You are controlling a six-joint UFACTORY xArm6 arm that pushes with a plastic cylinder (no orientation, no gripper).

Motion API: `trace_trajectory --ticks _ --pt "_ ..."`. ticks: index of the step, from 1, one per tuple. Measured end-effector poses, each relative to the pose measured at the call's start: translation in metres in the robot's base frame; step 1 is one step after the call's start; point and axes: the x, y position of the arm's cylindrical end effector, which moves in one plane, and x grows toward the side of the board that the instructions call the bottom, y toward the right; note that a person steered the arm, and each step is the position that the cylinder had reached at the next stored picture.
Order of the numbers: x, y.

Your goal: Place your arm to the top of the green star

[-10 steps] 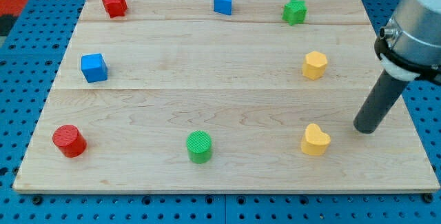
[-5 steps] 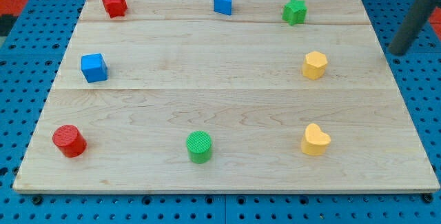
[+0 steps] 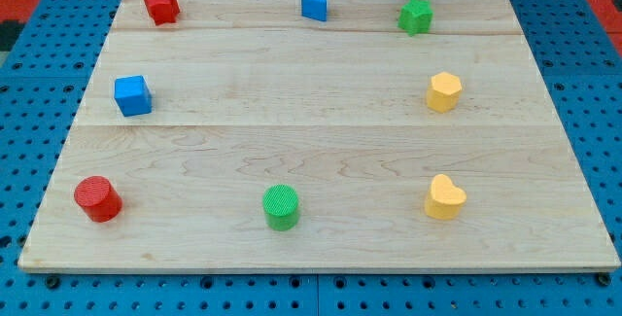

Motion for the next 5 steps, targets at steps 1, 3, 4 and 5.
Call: trace_trajectory --ticks 1,3,4,5 --pt "-0.001 -0.010" --pt "-0.001 -0.011" --pt "0.006 -0.011" --pt "0.019 -0.011"
